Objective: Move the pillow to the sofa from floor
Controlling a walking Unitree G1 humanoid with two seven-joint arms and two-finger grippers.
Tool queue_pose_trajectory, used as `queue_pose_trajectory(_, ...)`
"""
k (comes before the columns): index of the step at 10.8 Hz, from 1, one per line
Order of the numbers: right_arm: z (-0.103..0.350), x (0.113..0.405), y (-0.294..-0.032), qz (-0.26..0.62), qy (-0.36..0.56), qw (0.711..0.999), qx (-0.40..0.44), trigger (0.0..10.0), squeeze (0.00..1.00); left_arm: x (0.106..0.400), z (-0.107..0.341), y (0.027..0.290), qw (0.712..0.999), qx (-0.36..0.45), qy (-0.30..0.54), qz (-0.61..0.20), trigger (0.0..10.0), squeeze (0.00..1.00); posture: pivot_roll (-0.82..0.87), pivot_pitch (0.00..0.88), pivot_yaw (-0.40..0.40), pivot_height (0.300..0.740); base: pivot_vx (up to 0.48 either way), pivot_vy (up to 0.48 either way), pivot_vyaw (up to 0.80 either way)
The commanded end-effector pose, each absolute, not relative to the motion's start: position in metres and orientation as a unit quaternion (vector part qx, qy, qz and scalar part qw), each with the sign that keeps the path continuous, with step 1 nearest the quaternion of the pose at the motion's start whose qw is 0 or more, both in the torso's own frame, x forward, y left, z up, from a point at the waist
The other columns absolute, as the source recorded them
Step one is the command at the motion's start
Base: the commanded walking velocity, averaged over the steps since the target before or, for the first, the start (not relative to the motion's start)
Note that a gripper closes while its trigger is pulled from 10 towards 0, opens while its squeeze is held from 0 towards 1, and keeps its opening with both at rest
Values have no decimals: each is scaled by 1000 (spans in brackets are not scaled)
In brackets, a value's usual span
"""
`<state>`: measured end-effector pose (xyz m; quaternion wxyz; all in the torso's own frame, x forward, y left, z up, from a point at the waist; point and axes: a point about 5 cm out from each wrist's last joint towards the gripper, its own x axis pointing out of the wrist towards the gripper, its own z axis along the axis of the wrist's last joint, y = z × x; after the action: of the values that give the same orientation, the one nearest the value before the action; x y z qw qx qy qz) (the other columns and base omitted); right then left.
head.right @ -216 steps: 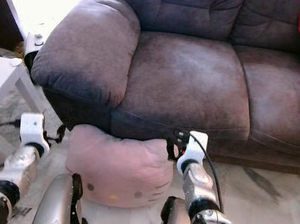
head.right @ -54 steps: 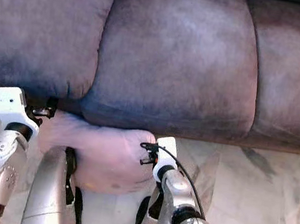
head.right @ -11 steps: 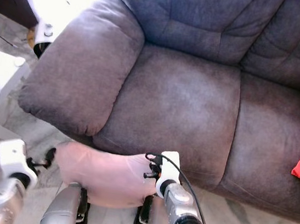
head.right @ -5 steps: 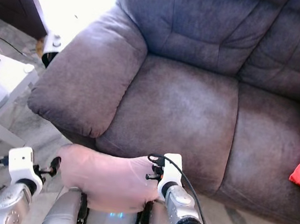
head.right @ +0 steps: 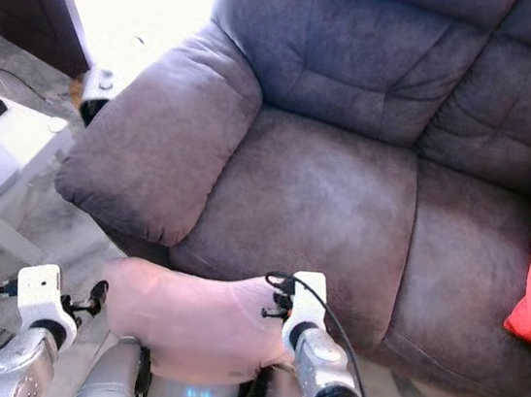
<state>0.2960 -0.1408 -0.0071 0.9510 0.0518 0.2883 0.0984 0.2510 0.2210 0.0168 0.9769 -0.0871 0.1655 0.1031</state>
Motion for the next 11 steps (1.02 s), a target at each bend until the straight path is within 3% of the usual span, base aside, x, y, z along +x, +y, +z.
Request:
queue_pose_trajectory(1,23,320,-167,49,208,976,47,10000,0,242,7,223,973,-93,180,113,10000,0,189,147,-113,734,0,0,0)
queue_pose_trajectory(11,18,317,-168,49,227,972,40,10000,0,247,2,222,972,-94,178,119,10000,0,179,133,-125,740,0,0,0)
